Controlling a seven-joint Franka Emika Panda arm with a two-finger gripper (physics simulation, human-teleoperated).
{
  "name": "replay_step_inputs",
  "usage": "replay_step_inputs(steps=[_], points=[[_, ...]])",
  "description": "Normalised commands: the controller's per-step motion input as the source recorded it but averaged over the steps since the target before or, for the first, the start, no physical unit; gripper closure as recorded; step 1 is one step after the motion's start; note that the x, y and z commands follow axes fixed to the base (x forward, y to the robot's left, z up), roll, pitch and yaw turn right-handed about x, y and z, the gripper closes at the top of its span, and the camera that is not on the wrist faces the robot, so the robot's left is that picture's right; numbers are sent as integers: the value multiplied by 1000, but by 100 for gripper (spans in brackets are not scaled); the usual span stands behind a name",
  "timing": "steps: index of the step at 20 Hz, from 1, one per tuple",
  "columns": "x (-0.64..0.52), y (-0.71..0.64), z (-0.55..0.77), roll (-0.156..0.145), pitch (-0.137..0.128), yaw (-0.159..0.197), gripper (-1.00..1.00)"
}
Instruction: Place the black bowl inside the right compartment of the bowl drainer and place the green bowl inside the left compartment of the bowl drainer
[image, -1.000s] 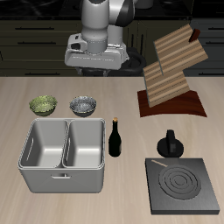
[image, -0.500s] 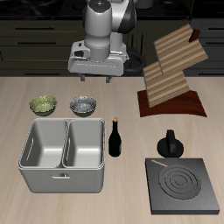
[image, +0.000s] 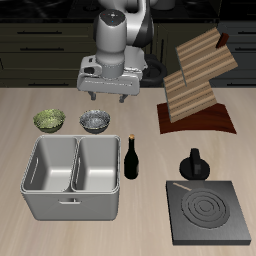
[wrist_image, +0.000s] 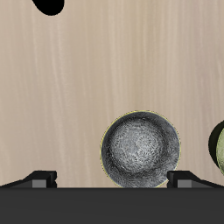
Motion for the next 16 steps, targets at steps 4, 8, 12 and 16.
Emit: replay_step_inputs(steps=[4,8,12,16], points=[[28,-42,-212,-3,19,-12,-100],[6,-65,-193,-20,19,-31,-100],[-14,36,-225,6,35,-24,-100],[-21,18,-246,13,43,-39,-100]])
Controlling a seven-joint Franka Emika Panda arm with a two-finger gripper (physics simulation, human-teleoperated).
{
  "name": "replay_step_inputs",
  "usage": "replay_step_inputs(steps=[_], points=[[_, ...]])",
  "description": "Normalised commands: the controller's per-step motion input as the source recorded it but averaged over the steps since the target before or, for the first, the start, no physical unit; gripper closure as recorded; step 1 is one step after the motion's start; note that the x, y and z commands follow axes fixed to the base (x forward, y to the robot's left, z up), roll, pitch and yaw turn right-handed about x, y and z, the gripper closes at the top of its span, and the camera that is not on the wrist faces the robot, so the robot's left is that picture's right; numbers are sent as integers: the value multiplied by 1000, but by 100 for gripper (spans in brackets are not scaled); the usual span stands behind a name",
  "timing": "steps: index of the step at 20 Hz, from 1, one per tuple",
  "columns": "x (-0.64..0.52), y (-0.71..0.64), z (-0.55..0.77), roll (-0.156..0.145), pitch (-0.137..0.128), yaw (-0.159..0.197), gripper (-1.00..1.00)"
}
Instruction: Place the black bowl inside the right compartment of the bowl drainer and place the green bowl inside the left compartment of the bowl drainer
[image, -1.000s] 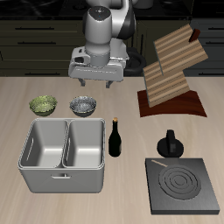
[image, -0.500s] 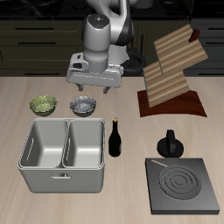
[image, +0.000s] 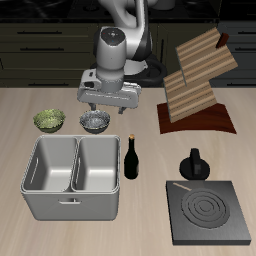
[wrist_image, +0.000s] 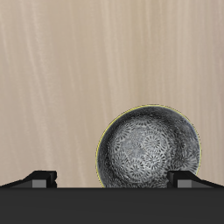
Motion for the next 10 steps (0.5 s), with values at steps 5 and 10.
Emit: replay_step_inputs(steps=[5,10], points=[[-5,8,-225,-3,34,-11,-100],[19,11,-191,3,31,-1,-100]])
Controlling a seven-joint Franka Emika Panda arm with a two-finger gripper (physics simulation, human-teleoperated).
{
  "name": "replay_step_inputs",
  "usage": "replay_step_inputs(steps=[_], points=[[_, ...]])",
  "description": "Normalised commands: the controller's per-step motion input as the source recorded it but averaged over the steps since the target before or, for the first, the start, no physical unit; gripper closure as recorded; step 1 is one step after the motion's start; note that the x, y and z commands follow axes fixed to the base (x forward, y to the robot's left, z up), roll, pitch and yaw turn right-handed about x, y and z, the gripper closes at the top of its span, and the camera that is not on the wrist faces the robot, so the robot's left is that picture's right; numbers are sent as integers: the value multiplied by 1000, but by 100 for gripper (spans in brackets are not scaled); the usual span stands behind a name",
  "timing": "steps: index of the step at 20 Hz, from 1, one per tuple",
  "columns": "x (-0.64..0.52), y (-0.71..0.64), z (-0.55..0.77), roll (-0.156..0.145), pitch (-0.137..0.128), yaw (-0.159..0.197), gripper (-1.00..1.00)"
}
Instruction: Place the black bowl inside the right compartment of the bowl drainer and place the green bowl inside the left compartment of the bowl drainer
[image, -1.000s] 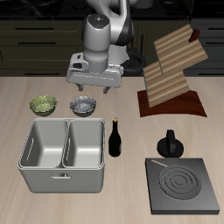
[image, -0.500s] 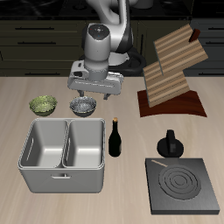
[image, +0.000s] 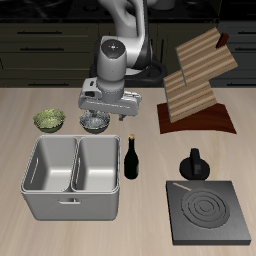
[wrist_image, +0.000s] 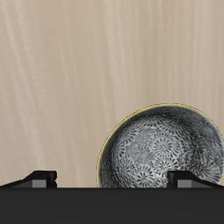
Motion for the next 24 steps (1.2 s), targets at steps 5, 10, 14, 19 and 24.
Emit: replay_step_inputs(steps=[5,10,14,19,24], points=[[-17,80,-147,10,22,-3,-100],[-7,57,-95,19,20,-10,-100],[12,20,-12,6,1,2,100],[-5,34,13,9,-2,-2,100],[-59,-30,54,6,-13,1,100]])
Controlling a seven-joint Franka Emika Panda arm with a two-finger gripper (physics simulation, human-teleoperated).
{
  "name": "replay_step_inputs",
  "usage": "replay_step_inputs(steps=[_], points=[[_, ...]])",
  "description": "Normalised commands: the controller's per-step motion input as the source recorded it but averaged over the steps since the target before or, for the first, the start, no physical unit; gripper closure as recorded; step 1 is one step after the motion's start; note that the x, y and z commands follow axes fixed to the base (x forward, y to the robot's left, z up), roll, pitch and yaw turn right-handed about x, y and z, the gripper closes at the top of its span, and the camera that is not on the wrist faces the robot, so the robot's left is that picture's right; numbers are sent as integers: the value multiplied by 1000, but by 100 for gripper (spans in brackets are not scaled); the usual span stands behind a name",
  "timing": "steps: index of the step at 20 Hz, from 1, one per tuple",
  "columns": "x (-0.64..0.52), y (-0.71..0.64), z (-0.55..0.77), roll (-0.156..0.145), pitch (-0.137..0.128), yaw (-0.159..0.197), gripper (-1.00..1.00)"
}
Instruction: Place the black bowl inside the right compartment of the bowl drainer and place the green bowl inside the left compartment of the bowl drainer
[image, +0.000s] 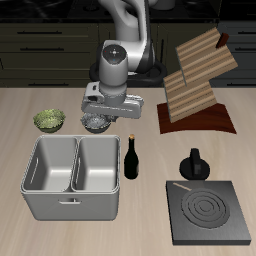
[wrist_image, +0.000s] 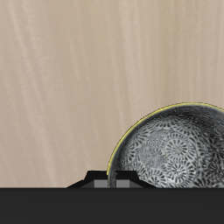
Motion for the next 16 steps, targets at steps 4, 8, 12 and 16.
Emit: replay_step_inputs(steps=[4,8,12,16], points=[[-77,-50,104,4,-19,6,100],[-117,7,192,16,-27,8,100],[-96,2,225,14,-25,18,100],[-163,38,342,19,-53,6,100]])
